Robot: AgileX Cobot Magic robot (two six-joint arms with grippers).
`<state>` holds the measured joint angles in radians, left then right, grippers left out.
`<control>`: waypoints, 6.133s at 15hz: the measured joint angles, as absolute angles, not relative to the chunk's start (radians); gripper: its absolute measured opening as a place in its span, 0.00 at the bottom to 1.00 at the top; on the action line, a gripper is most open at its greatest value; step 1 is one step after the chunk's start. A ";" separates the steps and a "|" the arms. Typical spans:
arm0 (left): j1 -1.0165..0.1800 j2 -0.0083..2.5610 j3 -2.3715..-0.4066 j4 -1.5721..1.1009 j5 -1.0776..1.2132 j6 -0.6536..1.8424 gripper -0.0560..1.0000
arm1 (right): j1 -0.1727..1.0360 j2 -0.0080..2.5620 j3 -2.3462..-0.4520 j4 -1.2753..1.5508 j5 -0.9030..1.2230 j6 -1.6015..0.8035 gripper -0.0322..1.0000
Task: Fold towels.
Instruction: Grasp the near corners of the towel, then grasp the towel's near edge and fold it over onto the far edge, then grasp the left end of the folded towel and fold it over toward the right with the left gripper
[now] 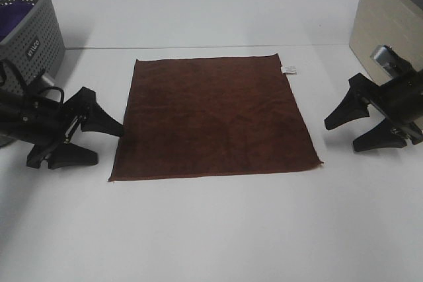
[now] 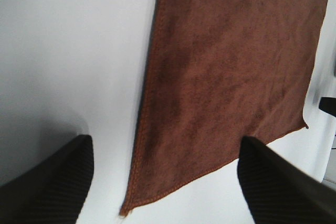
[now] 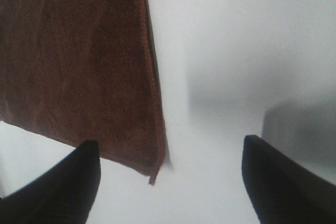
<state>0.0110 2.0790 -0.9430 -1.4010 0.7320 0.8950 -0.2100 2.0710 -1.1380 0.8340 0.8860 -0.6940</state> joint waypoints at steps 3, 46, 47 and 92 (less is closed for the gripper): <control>-0.053 2.120 -0.993 -1.415 0.761 0.895 0.74 | -0.199 2.121 -1.168 0.847 0.912 -0.695 0.72; -0.147 2.259 -1.583 -0.785 0.701 0.344 0.05 | 0.034 2.407 -1.863 0.699 1.008 -0.346 0.03; -0.147 2.262 -1.587 -0.780 0.681 0.344 0.05 | 0.035 2.418 -1.864 0.696 0.995 -0.345 0.03; -0.211 2.207 -1.903 -0.671 1.084 0.029 0.08 | 0.035 2.374 -1.881 0.574 1.147 -0.278 0.89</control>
<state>-0.2110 2.2070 -1.9030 -0.6710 1.0840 0.0290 0.0350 2.3740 -1.8810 0.5740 1.1470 -0.2780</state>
